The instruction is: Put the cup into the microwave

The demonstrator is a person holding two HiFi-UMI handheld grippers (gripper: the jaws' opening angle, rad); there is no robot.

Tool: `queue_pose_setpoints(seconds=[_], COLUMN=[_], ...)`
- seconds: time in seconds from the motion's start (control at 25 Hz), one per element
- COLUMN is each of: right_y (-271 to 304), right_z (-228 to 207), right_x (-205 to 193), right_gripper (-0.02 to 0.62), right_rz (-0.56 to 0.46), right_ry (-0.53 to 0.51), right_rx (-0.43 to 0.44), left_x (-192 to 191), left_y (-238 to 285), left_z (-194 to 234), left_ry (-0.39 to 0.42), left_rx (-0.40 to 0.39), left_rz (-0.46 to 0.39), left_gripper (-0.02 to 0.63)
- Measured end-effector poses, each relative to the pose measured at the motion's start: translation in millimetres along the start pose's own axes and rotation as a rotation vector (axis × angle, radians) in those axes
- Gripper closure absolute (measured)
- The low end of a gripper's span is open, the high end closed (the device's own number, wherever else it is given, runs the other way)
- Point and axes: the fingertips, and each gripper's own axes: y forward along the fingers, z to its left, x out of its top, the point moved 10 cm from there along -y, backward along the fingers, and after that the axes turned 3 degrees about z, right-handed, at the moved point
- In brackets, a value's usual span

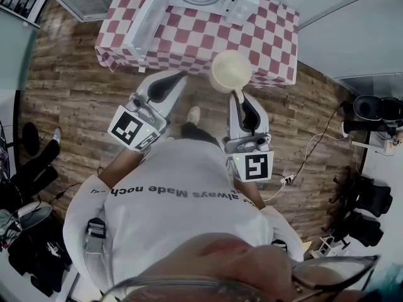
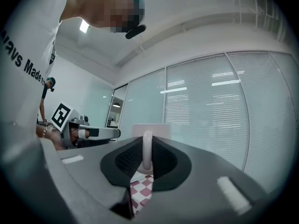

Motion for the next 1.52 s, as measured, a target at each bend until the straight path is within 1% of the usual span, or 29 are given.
queue_pose_setpoints(seconds=[0.12,0.28,0.44,0.56,0.8,1.08,1.2,1.36,1.52], right_y=[20,39,59,72,95,133,157,196,246], right_z=[-39,-86,-123,-140,-157,-165,-167,-170,-167], right_x=[1,-5,-8,-11,-20,-26,-26,-34,-31], right_gripper=[0.561,0.561,0.561,0.561,0.561,0.561,0.561,0.561,0.561], right_rz=[-0.026,-0.017,-0.026,-0.024,-0.025,-0.010,-0.020,0.003,-0.009], right_ry=[0.032,0.026,0.030,0.042,0.061,0.058,0.065,0.029,0.052], right_rx=[-0.021,-0.008,0.008,0.018,0.043,0.066,0.064,0.090,0.075], left_x=[2,1,0,-1,-7,-8,-7,-6,-3], left_y=[42,93,128,145,162,171,175,182,187], left_z=[13,26,38,46,63,99,121,159,201], left_ry=[0.015,0.032,0.048,0.047,0.065,0.053,0.055,0.064,0.054], left_rx=[0.001,0.000,0.018,0.039,0.074,0.090,0.091,0.085,0.057], left_rz=[-0.002,0.008,0.004,0.011,0.037,0.035,0.033,0.041,0.052], left_gripper=[0.603,0.603,0.603,0.603,0.603,0.603,0.603,0.603,0.603])
